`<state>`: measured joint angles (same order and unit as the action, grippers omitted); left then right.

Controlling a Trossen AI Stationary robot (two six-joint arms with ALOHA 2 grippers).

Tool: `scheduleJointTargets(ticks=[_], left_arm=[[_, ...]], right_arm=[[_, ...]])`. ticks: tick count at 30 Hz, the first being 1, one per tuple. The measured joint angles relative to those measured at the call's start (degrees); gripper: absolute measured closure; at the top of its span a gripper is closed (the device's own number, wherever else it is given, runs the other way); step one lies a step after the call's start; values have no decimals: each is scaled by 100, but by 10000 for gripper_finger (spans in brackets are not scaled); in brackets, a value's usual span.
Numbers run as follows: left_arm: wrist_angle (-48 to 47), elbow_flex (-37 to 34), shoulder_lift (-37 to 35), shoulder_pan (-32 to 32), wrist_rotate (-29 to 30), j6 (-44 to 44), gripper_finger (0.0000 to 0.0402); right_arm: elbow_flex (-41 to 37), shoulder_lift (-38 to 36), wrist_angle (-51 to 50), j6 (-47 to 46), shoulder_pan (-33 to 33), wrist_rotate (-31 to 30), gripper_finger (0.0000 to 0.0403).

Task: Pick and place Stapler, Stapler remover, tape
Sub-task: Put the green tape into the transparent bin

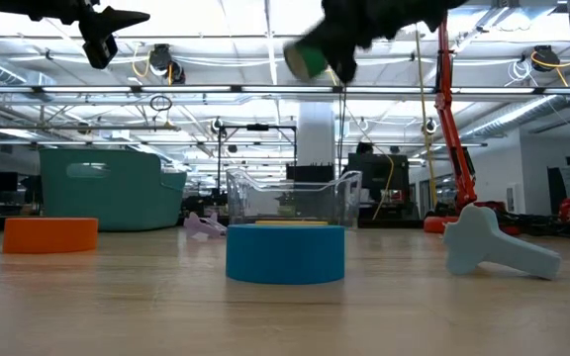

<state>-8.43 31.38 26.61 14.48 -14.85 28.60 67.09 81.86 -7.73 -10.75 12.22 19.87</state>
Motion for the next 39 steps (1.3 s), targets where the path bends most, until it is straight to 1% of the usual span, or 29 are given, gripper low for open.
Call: scheduleJointTargets(ticks=[2,4,7,9,14,16,19,22,24,26,32,36,39], left_arm=[[0,0,0,0,0,-3,252],[0,0,0,0,0,-15,252],[1,0,0,0,0,-22,252],[0,0,0,0,0,-24,252],[2,0,0,0,0,-24,252],[2,0,0,0,0,-24,252],[2,0,0,0,0,-22,252],[2,0,0,0,66,-16,252],[1,0,0,0,145,-15,252],[0,0,0,0,192,-13,252],[-55,0,0,0,293,0,252],[-94,0,0,0,295,4,252],[-96,0,0,-2,297,20,252]], right_arm=[[4,-167,716,-227,165,329,370],[4,-242,1396,-421,302,529,370],[4,-266,2152,-576,452,543,370],[4,-272,2321,-429,533,151,370],[4,-141,2111,415,711,-1699,370],[4,-38,2103,631,767,-2240,370],[4,167,2176,735,828,-2719,370],[4,421,2132,712,845,-3056,370],[96,599,1988,698,847,-3219,370],[306,738,1637,697,879,-3295,370],[1376,1436,170,624,1136,-3314,370],[1883,1887,-559,353,1449,-2844,370],[1926,2081,-1089,106,1695,-2559,370]])
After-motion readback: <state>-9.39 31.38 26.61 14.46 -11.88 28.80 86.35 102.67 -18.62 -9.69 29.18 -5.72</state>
